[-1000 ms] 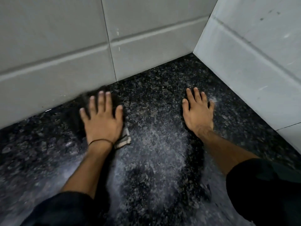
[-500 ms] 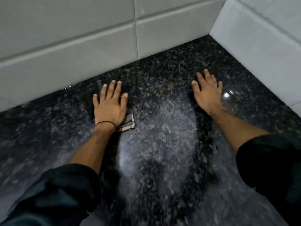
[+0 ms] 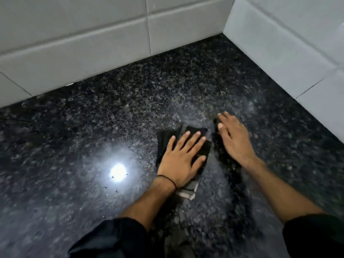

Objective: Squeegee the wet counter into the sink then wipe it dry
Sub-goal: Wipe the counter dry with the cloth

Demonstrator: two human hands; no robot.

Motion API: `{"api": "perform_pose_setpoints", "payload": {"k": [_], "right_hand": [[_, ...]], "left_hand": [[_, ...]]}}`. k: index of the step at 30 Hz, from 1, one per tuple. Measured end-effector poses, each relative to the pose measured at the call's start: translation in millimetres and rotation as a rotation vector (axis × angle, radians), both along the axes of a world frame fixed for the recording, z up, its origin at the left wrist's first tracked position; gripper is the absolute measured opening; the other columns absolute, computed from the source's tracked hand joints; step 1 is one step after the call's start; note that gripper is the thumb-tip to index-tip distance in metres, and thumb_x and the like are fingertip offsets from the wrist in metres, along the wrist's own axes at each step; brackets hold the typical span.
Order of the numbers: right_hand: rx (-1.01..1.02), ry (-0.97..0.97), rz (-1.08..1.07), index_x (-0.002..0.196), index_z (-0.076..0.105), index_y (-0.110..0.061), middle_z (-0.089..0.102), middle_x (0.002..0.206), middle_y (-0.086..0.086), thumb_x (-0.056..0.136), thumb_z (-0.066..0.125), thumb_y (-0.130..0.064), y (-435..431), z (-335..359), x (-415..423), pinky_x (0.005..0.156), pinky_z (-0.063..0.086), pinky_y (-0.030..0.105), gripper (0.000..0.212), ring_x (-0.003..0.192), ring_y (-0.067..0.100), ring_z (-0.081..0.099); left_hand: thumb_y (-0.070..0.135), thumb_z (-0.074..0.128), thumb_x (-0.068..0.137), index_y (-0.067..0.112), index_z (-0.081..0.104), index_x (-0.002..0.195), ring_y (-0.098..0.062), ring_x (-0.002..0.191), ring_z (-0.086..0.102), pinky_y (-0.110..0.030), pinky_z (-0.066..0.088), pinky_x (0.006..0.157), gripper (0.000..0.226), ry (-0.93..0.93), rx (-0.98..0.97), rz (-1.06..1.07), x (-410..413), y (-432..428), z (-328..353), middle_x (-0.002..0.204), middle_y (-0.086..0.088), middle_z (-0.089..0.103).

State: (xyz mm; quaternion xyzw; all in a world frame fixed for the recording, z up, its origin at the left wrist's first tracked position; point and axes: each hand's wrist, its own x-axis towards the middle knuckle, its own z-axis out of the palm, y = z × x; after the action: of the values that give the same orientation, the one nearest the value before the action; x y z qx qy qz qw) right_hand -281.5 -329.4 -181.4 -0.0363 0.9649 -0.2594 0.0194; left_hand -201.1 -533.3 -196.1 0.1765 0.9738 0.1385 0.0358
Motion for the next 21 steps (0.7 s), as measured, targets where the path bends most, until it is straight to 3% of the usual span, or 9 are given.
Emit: {"api": "perform_pose_setpoints", "payload": {"k": [2,4,8,11,17,21], "right_hand": [[0.141,-0.030,-0.061,0.149,0.041,-0.026,0.031,0.160,0.000,0.102,0.028,-0.047,32,2,1,0.119,0.019,0.052,0.054,0.148,0.024,0.025],[0.251,-0.071,-0.155,0.152,0.034,-0.028,0.024,0.162,-0.003,0.104,0.028,-0.046,65,2,1,0.119,0.013,0.053,0.052,0.149,0.023,0.019],[0.374,-0.077,-0.216,0.154,0.024,-0.035,0.016,0.164,-0.003,0.103,0.023,-0.053,106,-1,-7,0.118,0.007,0.055,0.054,0.151,0.026,0.011],[0.329,-0.055,-0.321,0.155,0.021,-0.034,0.015,0.164,-0.003,0.101,0.019,-0.057,108,-5,-21,0.119,0.003,0.054,0.059,0.151,0.025,0.008],[0.322,-0.028,-0.409,0.154,0.023,-0.035,0.017,0.164,-0.008,0.101,0.019,-0.055,109,-13,-27,0.121,0.005,0.050,0.057,0.151,0.019,0.011],[0.309,-0.022,-0.421,0.154,0.022,-0.036,0.016,0.164,-0.010,0.102,0.017,-0.052,108,-13,-30,0.122,0.004,0.050,0.055,0.151,0.018,0.010]], "left_hand": [[0.057,0.027,0.098,0.037,0.017,0.155,-0.016,0.152,0.007,-0.050,0.014,0.121,0.062,0.010,0.015,0.047,-18,-16,-2,0.165,0.013,0.009],[0.059,0.026,0.097,0.030,0.014,0.156,-0.018,0.152,0.004,-0.046,0.010,0.121,0.068,0.002,0.017,0.221,-49,-28,-4,0.166,0.007,0.005],[0.058,0.021,0.098,0.020,0.012,0.157,-0.023,0.152,0.002,-0.049,0.006,0.122,0.071,-0.026,-0.013,0.426,-101,-14,-4,0.166,-0.001,0.007],[0.057,0.020,0.098,0.021,0.014,0.157,-0.025,0.152,0.004,-0.051,0.007,0.121,0.069,0.001,-0.035,0.308,-112,26,-3,0.166,-0.003,0.009],[0.059,0.025,0.097,0.033,0.017,0.156,-0.018,0.152,0.005,-0.047,0.012,0.122,0.065,0.020,-0.007,-0.209,-135,93,-2,0.165,0.006,0.012],[0.061,0.025,0.096,0.033,0.022,0.155,-0.019,0.152,0.009,-0.049,0.015,0.121,0.066,0.054,-0.021,-0.108,-228,91,-7,0.164,0.004,0.017]]}}
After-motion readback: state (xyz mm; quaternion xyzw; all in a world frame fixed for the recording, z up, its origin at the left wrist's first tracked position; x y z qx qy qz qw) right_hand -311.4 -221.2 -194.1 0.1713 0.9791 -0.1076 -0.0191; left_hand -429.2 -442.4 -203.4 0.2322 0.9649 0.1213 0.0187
